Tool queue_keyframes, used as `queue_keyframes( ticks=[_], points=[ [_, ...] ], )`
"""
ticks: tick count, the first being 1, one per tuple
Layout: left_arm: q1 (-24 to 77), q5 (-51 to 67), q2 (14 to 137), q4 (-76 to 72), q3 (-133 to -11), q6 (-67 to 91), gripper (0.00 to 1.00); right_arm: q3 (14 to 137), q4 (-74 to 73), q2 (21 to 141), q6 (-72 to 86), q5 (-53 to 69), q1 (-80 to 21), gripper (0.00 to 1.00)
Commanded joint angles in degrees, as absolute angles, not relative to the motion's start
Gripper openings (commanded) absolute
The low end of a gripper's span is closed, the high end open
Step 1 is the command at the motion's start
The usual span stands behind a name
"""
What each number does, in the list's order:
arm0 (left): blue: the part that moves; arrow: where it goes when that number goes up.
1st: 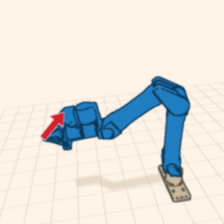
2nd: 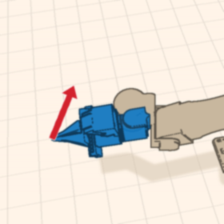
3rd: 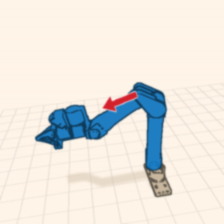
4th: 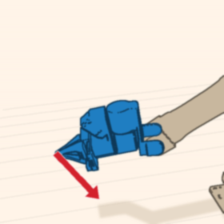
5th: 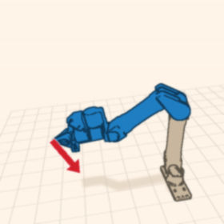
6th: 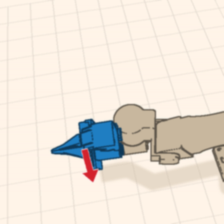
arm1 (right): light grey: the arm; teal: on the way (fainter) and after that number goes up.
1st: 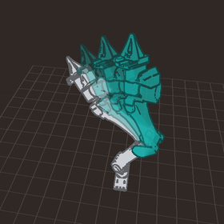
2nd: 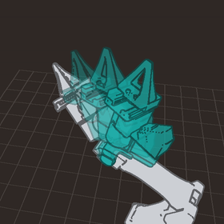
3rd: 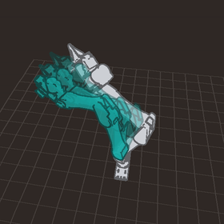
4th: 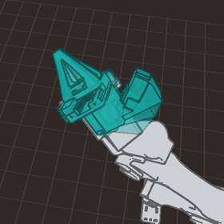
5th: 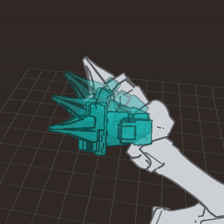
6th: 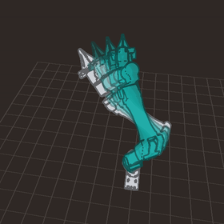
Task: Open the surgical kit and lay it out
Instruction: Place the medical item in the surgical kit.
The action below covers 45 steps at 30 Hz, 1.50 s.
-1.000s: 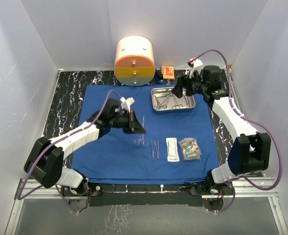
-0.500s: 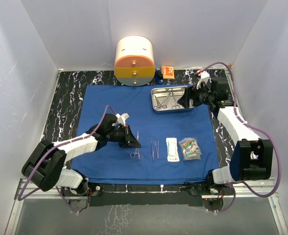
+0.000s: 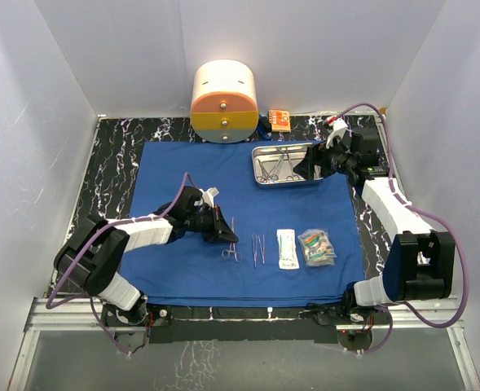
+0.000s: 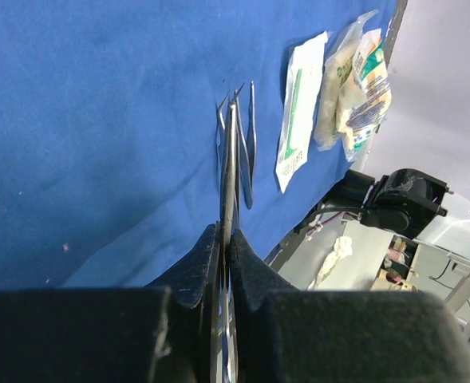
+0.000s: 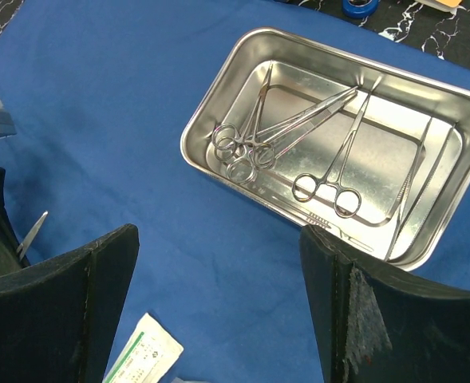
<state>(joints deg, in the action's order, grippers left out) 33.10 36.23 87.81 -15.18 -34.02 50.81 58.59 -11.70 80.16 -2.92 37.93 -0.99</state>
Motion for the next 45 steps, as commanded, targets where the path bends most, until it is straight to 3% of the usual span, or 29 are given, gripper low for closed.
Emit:
queue_keyframes(
  ticks=[1,45],
  points=[
    [32.7,36.9,88.8,-17.1,-36.0,51.7,0.0,59.3,-8.5,78.0,-2.6,39.4,-0.9,0.81],
    [28.4,41.1,88.7,-11.6,-33.3,46.9,0.0,60.0,-9.9,79.5,-1.7,41.1,-0.9,0.82]
  ],
)
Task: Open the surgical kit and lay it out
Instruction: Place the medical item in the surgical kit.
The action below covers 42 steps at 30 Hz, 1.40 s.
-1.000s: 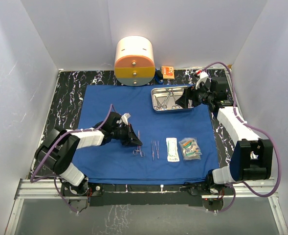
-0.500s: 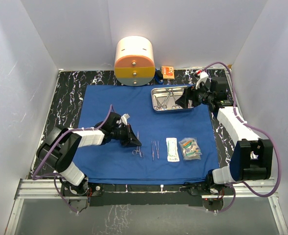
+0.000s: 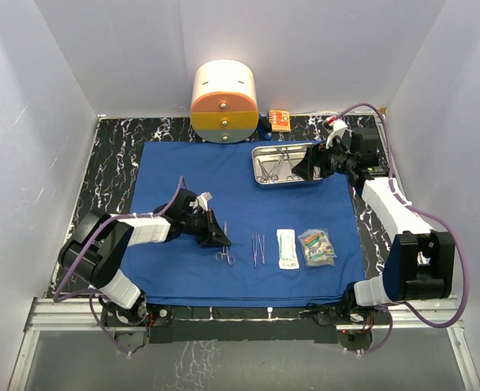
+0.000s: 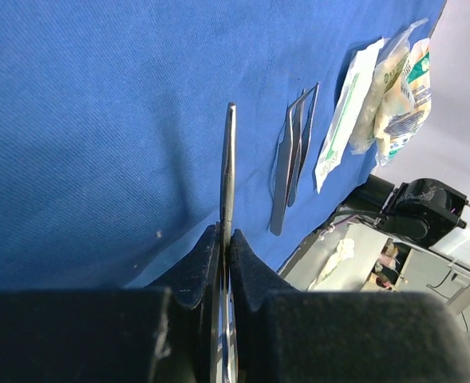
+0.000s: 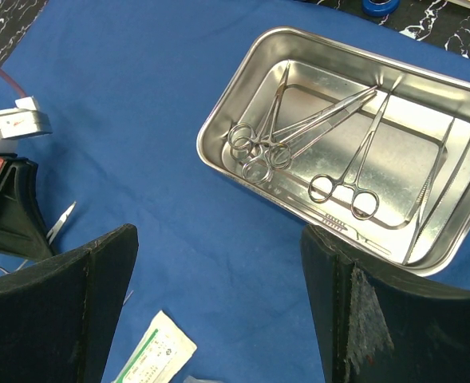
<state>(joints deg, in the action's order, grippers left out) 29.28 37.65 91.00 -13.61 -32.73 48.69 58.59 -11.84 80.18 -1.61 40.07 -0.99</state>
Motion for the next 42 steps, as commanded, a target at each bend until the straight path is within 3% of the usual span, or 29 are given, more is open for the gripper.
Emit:
queue_keyframes(
  ticks=[1,16,23,42],
  points=[
    [28.0,41.3,88.9,-11.6,-33.4,46.7,0.0,60.0,-10.0,79.5,-1.7,41.2,-0.9,0.82],
    [26.3,41.2,91.5,-11.0,-33.3,46.4,0.03,59.9,-10.1,79.5,-1.8,41.5,-0.9,0.82],
    [25.8,40.8,92.9,-10.3,-33.3,46.7,0.13,59.8,-10.1,79.5,-1.8,41.8,-0.9,0.82],
    [25.5,37.5,93.6,-3.3,-35.3,44.0,0.28,59.8,-10.1,79.5,-1.7,42.7,-0.9,0.82]
  ],
)
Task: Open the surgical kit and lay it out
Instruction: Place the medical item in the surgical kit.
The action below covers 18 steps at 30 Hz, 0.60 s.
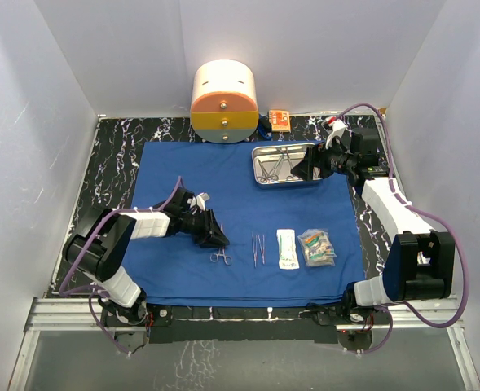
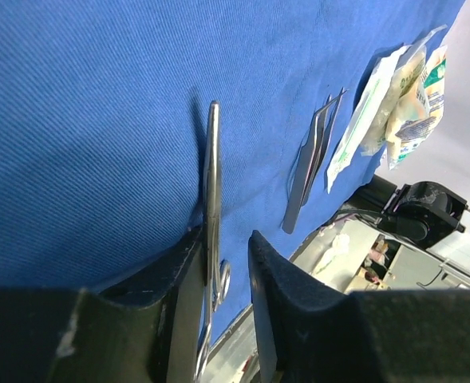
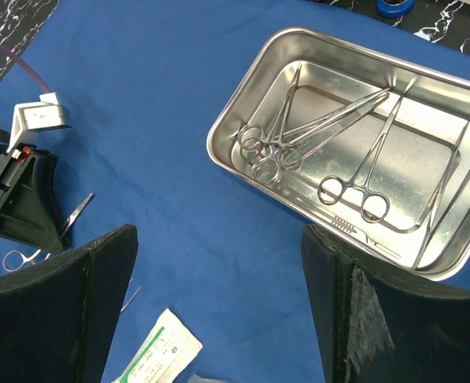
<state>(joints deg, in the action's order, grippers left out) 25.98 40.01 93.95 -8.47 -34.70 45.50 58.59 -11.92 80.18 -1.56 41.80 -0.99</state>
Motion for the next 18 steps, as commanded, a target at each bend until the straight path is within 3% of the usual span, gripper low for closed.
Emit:
queue_keyframes(
  ticks=[1,7,18],
  points=[
    [25.5,37.2,93.4,-2.8,-35.2,44.1,0.3,60.0,-10.1,79.6,-1.6,42.7,-0.9,0.82],
    [25.5,35.3,92.2,0.9,-36.1,42.8,0.43,60.9,-10.7,80.6,-1.1,42.6,-0.9,0.82],
    [25.3,28.5,87.0,10.8,-37.5,41.1,0.5,61.9,-11.1,81.8,-1.2,40.1,-0.9,0.82]
  ],
)
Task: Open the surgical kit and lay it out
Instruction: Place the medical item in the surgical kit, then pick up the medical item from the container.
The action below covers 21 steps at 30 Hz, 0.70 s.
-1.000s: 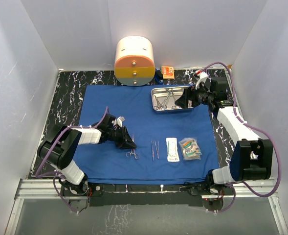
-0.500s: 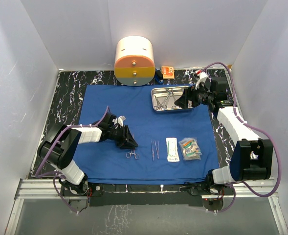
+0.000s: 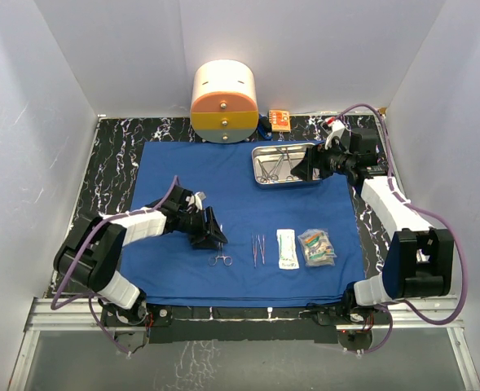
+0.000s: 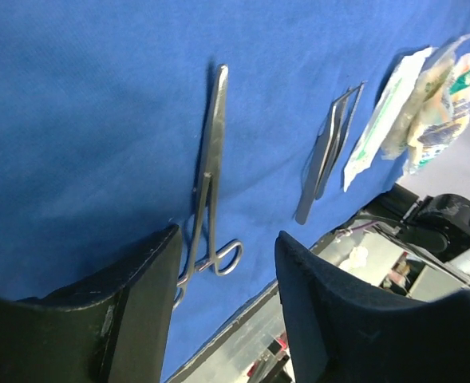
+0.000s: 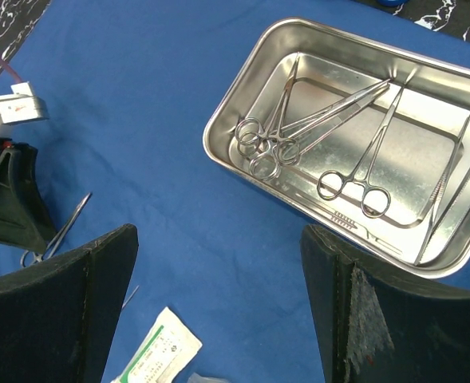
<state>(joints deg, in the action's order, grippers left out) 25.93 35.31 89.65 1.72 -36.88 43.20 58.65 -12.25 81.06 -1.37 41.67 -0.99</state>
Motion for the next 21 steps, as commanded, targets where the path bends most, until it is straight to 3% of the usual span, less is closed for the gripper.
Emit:
queue_keyframes(
  ticks=[1,4,13,21],
  points=[
    [25.2,28.1,86.5,11.9,-38.0,41.0,0.51,62.4,-11.3,82.1,-1.3,39.2,-0.9,0.82],
    [24.8,26.2,84.6,15.3,-39.9,38.4,0.52,64.5,-12.4,83.6,-3.0,34.8,-0.9,0.81],
    [23.0,19.4,80.3,23.3,-54.2,22.7,0.68,74.6,-18.2,93.8,-9.8,19.9,-3.1,0.78],
    [22.9,18.2,83.3,26.8,-68.6,8.6,0.75,83.3,-20.3,105.1,-9.6,9.5,-7.7,0.71]
  ],
)
